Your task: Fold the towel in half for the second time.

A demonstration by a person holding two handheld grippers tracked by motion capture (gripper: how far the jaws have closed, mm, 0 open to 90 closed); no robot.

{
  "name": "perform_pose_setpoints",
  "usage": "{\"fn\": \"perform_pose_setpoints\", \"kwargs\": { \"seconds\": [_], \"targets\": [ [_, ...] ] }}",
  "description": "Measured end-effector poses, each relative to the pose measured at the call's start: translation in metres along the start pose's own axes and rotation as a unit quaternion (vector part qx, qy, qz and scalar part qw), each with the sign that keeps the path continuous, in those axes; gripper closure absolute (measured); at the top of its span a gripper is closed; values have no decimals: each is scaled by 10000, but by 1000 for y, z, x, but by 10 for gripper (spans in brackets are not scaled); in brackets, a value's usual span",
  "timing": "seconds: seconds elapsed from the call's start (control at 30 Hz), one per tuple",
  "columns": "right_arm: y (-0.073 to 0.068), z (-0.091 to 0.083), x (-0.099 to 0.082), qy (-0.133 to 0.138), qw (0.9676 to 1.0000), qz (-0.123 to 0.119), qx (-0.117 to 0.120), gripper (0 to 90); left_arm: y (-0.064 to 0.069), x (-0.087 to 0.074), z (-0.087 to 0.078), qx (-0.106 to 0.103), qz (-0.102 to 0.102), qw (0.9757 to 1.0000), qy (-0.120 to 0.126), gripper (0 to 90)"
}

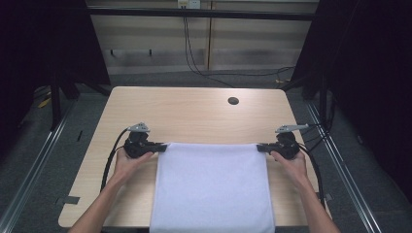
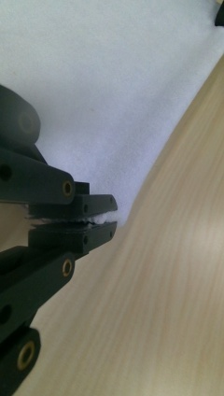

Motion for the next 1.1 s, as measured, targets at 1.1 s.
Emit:
{"fn": "perform_pose_setpoints", "kwargs": {
  "seconds": [1.1],
  "targets": [
    [35, -20, 93, 690, 9960, -24, -561, 864, -23, 89, -16, 281, -49, 9961, 839, 856]
  ]
}}
Point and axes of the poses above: each handheld gripper's, and its own axes: z roughly forward along the jaws, x roughly out of its top, y roughly to its right, the point moved 8 cm from there along z, roughly forward along the jaws, and after that the axes turned 3 degrees about x, right-handed, at the moved point
